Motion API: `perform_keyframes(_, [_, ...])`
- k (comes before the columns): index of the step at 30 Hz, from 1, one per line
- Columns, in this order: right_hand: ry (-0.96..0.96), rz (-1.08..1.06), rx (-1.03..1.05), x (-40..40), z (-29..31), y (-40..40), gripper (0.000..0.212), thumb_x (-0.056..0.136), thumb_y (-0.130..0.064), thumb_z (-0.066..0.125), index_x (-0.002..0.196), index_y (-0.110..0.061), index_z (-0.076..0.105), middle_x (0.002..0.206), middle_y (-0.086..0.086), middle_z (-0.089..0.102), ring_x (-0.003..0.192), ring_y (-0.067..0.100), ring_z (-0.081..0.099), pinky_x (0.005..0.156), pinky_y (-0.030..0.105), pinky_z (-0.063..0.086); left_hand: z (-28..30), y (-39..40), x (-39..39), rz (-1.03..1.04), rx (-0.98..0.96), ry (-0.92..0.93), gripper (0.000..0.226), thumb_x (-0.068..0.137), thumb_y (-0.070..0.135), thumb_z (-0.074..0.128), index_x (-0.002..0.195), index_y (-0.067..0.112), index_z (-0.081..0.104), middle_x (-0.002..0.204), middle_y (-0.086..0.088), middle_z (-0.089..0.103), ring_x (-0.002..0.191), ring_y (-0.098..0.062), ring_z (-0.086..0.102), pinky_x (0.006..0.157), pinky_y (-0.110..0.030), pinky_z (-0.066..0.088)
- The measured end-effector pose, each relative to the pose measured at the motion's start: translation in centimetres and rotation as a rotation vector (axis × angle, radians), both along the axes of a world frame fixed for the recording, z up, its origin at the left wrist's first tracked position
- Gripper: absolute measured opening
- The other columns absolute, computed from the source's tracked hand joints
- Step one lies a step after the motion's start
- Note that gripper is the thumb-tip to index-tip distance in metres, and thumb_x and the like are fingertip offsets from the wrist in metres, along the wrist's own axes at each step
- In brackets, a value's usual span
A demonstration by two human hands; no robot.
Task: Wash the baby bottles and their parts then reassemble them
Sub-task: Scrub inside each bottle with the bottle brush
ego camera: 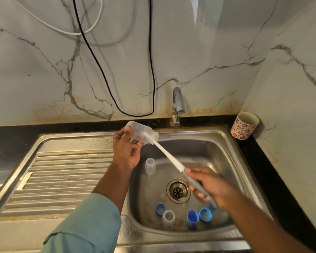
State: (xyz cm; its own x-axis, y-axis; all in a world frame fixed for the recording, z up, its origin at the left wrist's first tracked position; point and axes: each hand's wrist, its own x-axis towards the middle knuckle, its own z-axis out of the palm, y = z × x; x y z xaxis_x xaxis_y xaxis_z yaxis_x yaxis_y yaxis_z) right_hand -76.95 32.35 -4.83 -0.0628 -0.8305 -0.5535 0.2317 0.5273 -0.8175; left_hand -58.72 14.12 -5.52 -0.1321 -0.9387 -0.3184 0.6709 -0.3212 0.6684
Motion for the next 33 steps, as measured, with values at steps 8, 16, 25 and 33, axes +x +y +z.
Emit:
perform_keyframes(8, [0.829, 0.187, -0.139, 3.1, 1.1, 0.3, 0.029, 0.092, -0.030, 0.064, 0.120, -0.026, 0.061, 0.092, -0.001, 0.066, 0.070, 0.015, 0.061, 0.060, 0.029, 0.051, 1.7, -0.5, -0.6, 0.088, -0.089, -0.234, 0.018, 0.091, 0.007, 0.067, 0.097, 0.017, 0.053, 0.121, -0.015, 0.057, 0.123, -0.040, 0.055, 0.096, -0.057, 0.052])
perform_keyframes(16, [1.963, 0.322, -0.555, -4.9, 5.7, -2.0, 0.022, 0.084, -0.028, 0.072, 0.105, -0.022, 0.069, 0.094, 0.001, 0.071, 0.086, 0.026, 0.064, 0.077, 0.036, 0.051, 1.5, 0.3, -0.6, 0.075, 0.033, -0.304, 0.022, 0.093, 0.011, 0.067, 0.108, 0.014, 0.051, 0.120, -0.012, 0.056, 0.113, -0.035, 0.059, 0.060, -0.037, 0.062])
perform_keyframes(25, [1.671, 0.204, -0.667, -7.6, 1.4, -0.9, 0.042, 0.096, -0.044, 0.046, 0.113, -0.015, 0.071, 0.101, 0.003, 0.073, 0.085, 0.024, 0.070, 0.063, 0.036, 0.058, 1.5, 0.1, 0.4, 0.020, 0.100, -0.100, 0.018, 0.091, 0.014, 0.067, 0.108, 0.012, 0.060, 0.121, -0.015, 0.061, 0.114, -0.040, 0.060, 0.077, -0.049, 0.059])
perform_keyframes(33, [0.595, 0.120, -0.225, -5.7, 0.7, -0.3, 0.028, 0.094, -0.028, 0.060, 0.074, -0.012, 0.072, 0.061, 0.006, 0.065, 0.051, 0.018, 0.050, 0.050, 0.027, 0.040, 1.6, -1.0, 0.6, 0.035, 0.094, -0.046, 0.051, 0.087, 0.016, 0.072, 0.134, 0.007, 0.053, 0.131, -0.019, 0.057, 0.117, -0.043, 0.059, 0.084, -0.055, 0.058])
